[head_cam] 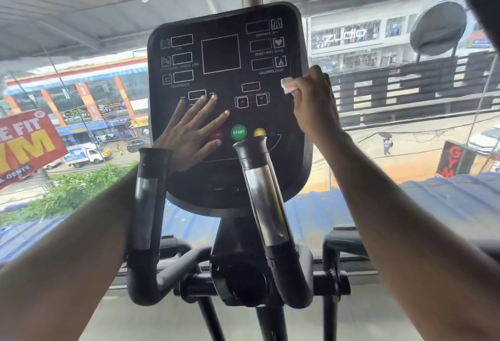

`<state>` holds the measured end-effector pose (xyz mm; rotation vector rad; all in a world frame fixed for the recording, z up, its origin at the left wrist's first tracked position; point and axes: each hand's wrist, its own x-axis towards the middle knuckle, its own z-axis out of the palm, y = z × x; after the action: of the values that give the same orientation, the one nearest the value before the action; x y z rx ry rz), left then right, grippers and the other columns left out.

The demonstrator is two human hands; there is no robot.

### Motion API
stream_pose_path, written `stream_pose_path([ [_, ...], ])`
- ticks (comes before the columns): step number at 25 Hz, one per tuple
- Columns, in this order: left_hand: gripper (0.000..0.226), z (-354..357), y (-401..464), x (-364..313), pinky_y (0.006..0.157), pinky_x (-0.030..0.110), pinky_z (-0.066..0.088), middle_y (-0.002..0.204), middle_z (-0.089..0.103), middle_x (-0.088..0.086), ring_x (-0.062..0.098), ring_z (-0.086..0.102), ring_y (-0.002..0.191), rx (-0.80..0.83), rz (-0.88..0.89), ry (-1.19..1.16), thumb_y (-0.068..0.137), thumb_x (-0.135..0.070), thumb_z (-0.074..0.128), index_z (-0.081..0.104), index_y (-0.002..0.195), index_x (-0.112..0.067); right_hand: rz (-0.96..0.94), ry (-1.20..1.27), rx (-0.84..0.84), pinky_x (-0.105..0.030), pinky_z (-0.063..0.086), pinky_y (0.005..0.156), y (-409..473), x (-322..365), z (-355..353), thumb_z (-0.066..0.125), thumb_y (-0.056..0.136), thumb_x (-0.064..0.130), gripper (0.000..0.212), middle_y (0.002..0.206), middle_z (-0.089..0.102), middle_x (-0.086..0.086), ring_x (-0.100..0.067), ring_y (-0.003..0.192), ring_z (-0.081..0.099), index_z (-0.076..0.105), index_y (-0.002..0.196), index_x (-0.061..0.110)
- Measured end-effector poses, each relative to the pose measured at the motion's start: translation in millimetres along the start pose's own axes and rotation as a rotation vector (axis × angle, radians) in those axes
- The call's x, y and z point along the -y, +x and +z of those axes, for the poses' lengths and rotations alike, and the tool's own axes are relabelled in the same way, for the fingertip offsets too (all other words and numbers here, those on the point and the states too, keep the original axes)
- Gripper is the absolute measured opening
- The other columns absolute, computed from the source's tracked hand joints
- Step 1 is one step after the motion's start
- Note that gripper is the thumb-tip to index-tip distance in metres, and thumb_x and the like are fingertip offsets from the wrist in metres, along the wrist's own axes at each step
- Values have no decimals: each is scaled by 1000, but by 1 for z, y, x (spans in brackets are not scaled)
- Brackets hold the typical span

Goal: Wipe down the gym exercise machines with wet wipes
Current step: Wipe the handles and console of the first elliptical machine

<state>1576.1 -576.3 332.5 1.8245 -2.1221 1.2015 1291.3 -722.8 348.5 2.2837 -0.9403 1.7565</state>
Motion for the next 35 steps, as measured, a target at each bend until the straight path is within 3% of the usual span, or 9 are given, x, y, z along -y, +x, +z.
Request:
stream_pose_path([
  [3,65,2,-1,-2,128,61,8,176,5,5,25,4,162,-5,5,-3,107,-60,25,16,167,-34,61,172,-151,-27,43,84,-68,8,-12,62,99,7,20,98,70,0,-16,89,60,75,113,15],
  [7,65,1,0,-1,128,61,8,176,5,4,25,3,162,-4,-1,13,107,-61,25,15,167,-36,250,345,-139,-26,49,75,-154,15,-22,66,100,13,18,94,73,5,-8,81,62,77,113,18],
  [12,65,-1,-2,-1,127,63,10,176,4,4,25,3,162,-2,1,-3,107,-62,19,15,167,-35,224,269,-215,-25,52,71,-61,-14,-7,69,96,15,12,96,70,-3,-8,82,59,79,102,15],
  [16,67,-3,0,-3,127,63,10,176,5,5,26,4,162,4,4,-14,107,-64,14,17,167,-34,226,263,-191,-25,48,71,-58,-16,-11,68,97,18,12,89,70,-2,-17,76,64,78,103,16],
  [21,66,-4,0,-3,127,63,9,176,6,5,26,6,162,5,-3,-10,107,-63,16,18,167,-34,348,386,-132,-31,58,70,-186,22,-21,69,97,9,9,84,61,7,-6,76,62,72,90,13],
  [27,69,-5,-1,-4,127,64,8,175,7,6,28,7,162,7,-1,-24,106,-64,11,19,166,-32,448,541,3,-20,59,69,-214,38,-17,75,86,-3,15,91,65,0,-4,81,68,68,86,11],
  [30,71,-7,-1,-4,127,63,8,175,9,7,29,9,162,0,4,-38,105,-66,10,21,166,-32,670,562,-46,-28,57,72,-198,25,-17,75,89,16,12,84,71,0,-10,77,72,65,87,23],
  [33,70,-6,-2,-6,127,62,7,175,8,6,28,8,162,7,0,-33,105,-66,11,19,166,-33,1069,988,-73,-41,63,81,-191,34,-23,76,89,9,11,84,71,-16,-20,71,72,64,90,9],
  [35,67,-4,-1,-4,128,60,6,176,7,6,28,8,162,0,-9,-25,106,-65,17,17,166,-35,1289,1186,33,-31,63,77,-193,46,-27,73,90,2,13,76,69,-13,-15,63,69,64,99,2],
])
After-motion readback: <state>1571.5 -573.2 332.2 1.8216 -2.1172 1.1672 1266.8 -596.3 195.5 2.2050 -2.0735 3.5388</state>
